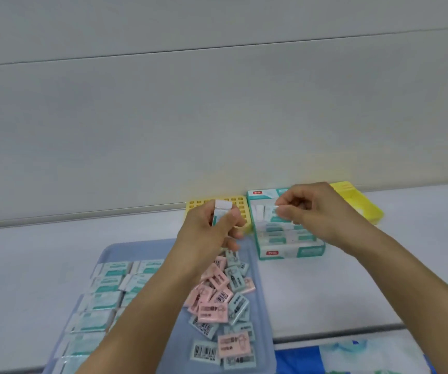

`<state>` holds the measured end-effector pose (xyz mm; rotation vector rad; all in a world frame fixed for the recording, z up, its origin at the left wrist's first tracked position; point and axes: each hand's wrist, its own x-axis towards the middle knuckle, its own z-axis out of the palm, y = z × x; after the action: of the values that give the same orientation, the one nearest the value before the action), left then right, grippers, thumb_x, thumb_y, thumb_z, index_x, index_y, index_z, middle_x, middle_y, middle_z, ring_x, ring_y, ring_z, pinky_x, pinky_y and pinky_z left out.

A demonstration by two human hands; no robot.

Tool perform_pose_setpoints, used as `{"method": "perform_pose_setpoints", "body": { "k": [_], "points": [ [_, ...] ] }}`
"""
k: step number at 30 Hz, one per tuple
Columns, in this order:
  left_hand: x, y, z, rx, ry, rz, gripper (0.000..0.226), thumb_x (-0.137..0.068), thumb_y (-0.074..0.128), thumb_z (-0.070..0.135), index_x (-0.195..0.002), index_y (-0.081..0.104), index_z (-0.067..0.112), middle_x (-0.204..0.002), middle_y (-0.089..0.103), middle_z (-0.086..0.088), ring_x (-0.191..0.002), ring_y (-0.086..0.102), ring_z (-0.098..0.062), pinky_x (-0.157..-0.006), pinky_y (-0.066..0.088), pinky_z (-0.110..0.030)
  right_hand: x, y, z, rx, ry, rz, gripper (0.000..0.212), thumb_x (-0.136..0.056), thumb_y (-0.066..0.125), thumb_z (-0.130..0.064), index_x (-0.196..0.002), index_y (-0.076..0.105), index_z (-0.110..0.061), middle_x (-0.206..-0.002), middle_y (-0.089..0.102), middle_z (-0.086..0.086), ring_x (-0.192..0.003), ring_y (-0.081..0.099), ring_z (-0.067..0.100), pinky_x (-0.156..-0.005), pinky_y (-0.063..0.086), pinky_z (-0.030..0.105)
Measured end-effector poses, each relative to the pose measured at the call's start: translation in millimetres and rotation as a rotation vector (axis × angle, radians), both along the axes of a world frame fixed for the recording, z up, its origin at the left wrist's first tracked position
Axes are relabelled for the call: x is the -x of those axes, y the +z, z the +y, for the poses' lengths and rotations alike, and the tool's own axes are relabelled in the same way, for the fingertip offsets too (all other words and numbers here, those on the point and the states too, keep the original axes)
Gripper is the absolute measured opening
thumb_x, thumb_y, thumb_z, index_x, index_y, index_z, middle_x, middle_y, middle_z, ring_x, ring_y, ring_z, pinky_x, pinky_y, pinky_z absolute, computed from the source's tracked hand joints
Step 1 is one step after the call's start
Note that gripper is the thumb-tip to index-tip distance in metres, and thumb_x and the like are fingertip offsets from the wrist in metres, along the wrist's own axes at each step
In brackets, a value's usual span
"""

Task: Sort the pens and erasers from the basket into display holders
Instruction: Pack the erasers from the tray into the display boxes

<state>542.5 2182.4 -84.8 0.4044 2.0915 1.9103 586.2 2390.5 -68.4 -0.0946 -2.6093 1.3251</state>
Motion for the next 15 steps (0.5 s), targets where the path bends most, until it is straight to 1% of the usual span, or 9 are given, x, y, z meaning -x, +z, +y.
{"method": "perform_pose_setpoints", "body": {
  "k": [2, 4, 6, 8, 10, 12, 13, 15],
  "points": [
    [-1, 0, 6, 0.002, -0.048, -0.08, 0.016, -0.098, 0.056, 0.02, -0.096, 0.067, 0.008, -0.085, 0.075, -0.009, -0.074, 0.072, -0.021, -0.065, 0.059, -0.028, 2, -5, 16, -0.039, -0.085, -0.045, 0.017, -0.082, 0.07, -0.004, -0.072, 0.07, -0.018, -0.064, 0.064, -0.007, -0.057, 0.054, 0.007, -0.064, 0.047, 0.03],
    [-4, -2, 11, 0.017, -0.134, -0.203, 0.018, -0.1, 0.054, 0.019, -0.103, 0.066, 0.006, -0.088, 0.075, -0.011, -0.08, 0.074, -0.023, -0.066, 0.058, -0.024, 4, -14, 19, -0.098, -0.069, -0.15, 0.021, -0.081, 0.07, -0.002, -0.071, 0.069, -0.021, -0.062, 0.063, -0.008, -0.054, 0.057, 0.007, -0.064, 0.05, 0.03],
    [-7, -6, 16, 0.039, -0.157, -0.273, 0.018, -0.1, 0.053, 0.018, -0.105, 0.065, 0.005, -0.09, 0.075, -0.011, -0.083, 0.074, -0.023, -0.066, 0.058, -0.023, 7, -23, 14, -0.12, -0.031, -0.22, 0.021, -0.079, 0.071, -0.001, -0.071, 0.069, -0.02, -0.062, 0.064, -0.008, -0.059, 0.061, 0.009, -0.064, 0.054, 0.027],
    [-9, -10, 19, 0.054, -0.151, -0.295, 0.017, -0.1, 0.054, 0.018, -0.104, 0.065, 0.007, -0.09, 0.075, -0.011, -0.084, 0.074, -0.023, -0.067, 0.058, -0.023, 11, -31, 9, -0.106, 0.001, -0.261, 0.018, -0.078, 0.072, 0.0, -0.072, 0.071, -0.017, -0.062, 0.067, -0.008, -0.061, 0.064, 0.009, -0.063, 0.056, 0.025],
    [-9, -13, 20, 0.065, -0.149, -0.303, 0.017, -0.1, 0.053, 0.018, -0.106, 0.065, 0.008, -0.09, 0.076, -0.01, -0.085, 0.074, -0.022, -0.068, 0.058, -0.023, 14, -36, 7, -0.159, 0.017, -0.288, 0.015, -0.078, 0.073, -0.003, -0.074, 0.073, -0.017, -0.069, 0.07, -0.008, -0.065, 0.064, 0.007, -0.063, 0.052, 0.019],
    [-9, -14, 21, 0.068, -0.148, -0.31, 0.017, -0.1, 0.053, 0.018, -0.107, 0.065, 0.009, -0.089, 0.076, -0.009, -0.086, 0.073, -0.022, -0.069, 0.058, -0.023, 15, -39, 8, -0.204, 0.022, -0.3, 0.015, -0.078, 0.074, -0.007, -0.074, 0.074, -0.021, -0.077, 0.072, -0.009, -0.073, 0.064, 0.004, -0.066, 0.049, 0.017],
    [-9, -15, 21, 0.068, -0.146, -0.314, 0.017, -0.1, 0.053, 0.018, -0.107, 0.065, 0.009, -0.089, 0.076, -0.008, -0.087, 0.073, -0.022, -0.069, 0.058, -0.022, 15, -40, 8, -0.236, 0.023, -0.298, 0.015, -0.077, 0.075, -0.009, -0.072, 0.073, -0.023, -0.078, 0.07, -0.01, -0.077, 0.063, 0.004, -0.068, 0.051, 0.02],
    [-10, -16, 22, 0.066, -0.144, -0.325, 0.017, -0.1, 0.052, 0.019, -0.107, 0.065, 0.01, -0.09, 0.076, -0.008, -0.088, 0.073, -0.022, -0.07, 0.058, -0.023, 15, -41, 5, -0.326, 0.026, -0.283, 0.016, -0.075, 0.078, -0.015, -0.069, 0.072, -0.028, -0.078, 0.066, -0.009, -0.079, 0.061, 0.008, -0.074, 0.053, 0.029]
  ]
}}
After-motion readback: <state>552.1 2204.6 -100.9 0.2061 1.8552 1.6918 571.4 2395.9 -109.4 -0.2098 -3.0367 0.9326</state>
